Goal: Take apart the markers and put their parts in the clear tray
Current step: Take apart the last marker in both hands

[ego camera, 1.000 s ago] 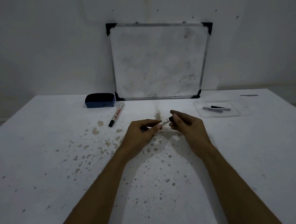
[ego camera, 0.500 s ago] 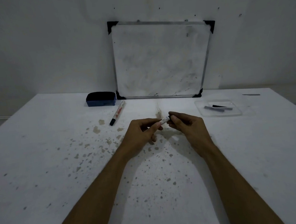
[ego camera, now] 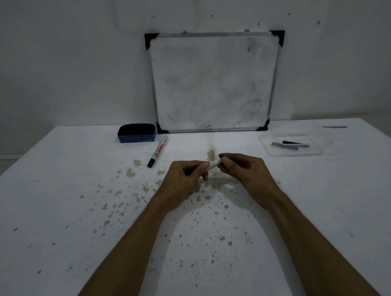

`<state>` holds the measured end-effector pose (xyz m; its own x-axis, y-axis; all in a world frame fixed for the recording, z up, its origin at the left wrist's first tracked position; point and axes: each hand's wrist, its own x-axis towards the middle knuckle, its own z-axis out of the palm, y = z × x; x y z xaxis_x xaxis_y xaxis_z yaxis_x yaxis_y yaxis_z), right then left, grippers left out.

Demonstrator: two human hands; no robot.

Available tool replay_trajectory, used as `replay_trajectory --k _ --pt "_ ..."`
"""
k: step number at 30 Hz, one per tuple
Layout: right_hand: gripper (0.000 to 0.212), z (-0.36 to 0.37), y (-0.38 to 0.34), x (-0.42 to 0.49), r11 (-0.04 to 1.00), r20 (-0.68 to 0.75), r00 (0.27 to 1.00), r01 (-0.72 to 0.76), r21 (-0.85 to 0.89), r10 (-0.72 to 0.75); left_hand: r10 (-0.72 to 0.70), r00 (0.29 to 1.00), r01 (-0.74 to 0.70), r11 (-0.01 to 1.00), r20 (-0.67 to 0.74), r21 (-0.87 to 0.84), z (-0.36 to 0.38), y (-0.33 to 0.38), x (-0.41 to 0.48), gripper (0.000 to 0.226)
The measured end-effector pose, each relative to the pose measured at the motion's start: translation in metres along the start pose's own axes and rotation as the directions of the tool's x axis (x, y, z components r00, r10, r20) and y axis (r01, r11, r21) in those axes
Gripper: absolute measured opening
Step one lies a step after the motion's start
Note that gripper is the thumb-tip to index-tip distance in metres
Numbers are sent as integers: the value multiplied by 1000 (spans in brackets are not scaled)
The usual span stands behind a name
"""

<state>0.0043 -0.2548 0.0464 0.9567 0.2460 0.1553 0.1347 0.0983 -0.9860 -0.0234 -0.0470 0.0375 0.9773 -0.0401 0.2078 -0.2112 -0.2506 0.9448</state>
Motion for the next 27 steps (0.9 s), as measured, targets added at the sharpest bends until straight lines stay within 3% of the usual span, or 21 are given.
replay_trajectory --k 4,8,13,15,18,23,27 --pt "23 9 4 5 994 -85 995 50 -98 -59 -1 999 2 1000 -41 22 9 11 -3 27" --pt "18 18 5 7 998 -178 983 37 -52 -45 42 998 -59 921 52 386 -2 11 -10 34" --pt "28 46 8 13 999 -114 993 -27 -33 23 -14 999 37 862 -49 506 -33 11 -27 33" --pt "32 54 12 17 974 -90 996 -17 -227 -4 -14 988 92 852 -155 515 -51 14 -28 34" --pt "30 65 17 19 844 -70 994 31 -535 -81 -1 925 208 838 -380 505 -87 14 -19 35" --pt "30 70 27 23 794 -82 987 61 -605 -139 -129 848 389 811 -514 438 -113 -5 25 27" --pt "24 66 27 24 792 -102 984 57 -608 -149 -197 843 441 786 -500 433 -106 -22 51 25"
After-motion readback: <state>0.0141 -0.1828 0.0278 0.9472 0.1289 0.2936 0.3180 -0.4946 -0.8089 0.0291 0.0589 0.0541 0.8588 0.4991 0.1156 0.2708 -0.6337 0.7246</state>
